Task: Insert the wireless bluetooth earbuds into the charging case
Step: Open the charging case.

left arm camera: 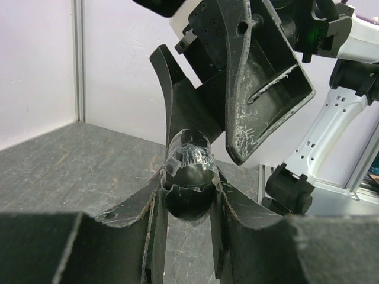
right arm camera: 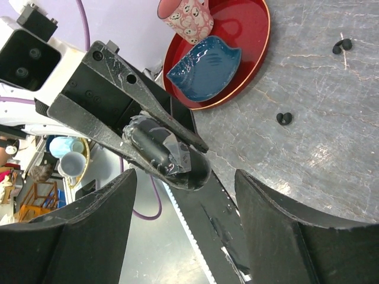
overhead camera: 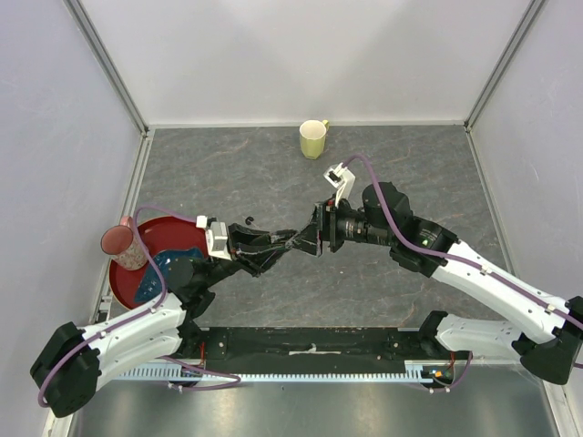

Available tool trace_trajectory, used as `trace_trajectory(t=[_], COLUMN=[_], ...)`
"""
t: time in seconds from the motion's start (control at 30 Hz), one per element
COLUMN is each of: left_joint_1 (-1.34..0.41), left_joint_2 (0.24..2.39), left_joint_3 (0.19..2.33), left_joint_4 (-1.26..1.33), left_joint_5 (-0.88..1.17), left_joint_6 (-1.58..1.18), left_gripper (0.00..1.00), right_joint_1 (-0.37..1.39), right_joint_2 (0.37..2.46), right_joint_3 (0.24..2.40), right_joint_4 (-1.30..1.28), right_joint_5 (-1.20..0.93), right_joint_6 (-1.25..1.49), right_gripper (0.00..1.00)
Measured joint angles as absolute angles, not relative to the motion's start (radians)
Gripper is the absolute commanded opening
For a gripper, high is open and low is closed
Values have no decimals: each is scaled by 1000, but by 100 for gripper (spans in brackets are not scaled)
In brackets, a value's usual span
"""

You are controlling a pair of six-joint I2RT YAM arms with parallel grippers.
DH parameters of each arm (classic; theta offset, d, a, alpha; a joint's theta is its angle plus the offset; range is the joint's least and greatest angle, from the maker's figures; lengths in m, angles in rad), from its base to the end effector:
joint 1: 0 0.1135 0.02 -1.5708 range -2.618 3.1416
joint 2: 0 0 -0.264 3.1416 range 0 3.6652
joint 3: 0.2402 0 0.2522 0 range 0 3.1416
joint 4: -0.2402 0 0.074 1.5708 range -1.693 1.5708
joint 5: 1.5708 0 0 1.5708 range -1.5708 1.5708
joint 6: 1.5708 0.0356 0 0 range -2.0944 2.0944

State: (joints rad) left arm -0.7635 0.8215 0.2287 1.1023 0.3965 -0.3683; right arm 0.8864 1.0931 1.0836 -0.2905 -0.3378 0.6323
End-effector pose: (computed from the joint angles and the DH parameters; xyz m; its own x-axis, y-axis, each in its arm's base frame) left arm 0.1134 -0.1276 0.2718 0.0114 -0.4706 -0.8823 0.9491 0.2828 -0.1386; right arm 0.1470 0.1988 0.3738 -0.7010 0.0229 -0.7128 -0.6407 0.4186 0.6436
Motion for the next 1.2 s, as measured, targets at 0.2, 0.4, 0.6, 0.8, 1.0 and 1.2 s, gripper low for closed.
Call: trace_trajectory(t=[0.2,0.4,0.6,0.8,1.0,1.2], left_joint_1=[-764,-763,-760,-760,-760,-760], left_joint_2=[822,822,814,787,758,742], left_joint_3=[229,229,229,229,229,222], left_joint_4=[1102,1101,1087,1063,1032,1025], left_joint_5=[413,433,454,456,465,482], left_joint_6=[-368,-368,-368,-368,-368,-368], left_gripper=[2,2,2,2,2,2], right_joint_1=[886,889,891,891,891,891], right_joint_2=[1096,1098,1097,1097,1097,1101], right_joint_3=[1084,1084,1084,1084,1084,1084], right_joint_4=[-290,-290,-285,-261,-239,-226], right_joint_5=[-304,-287,-278,-274,-265,-251], right_joint_6=[640,659,678,694,706,715], right_gripper=[73,73,73,73,73,75])
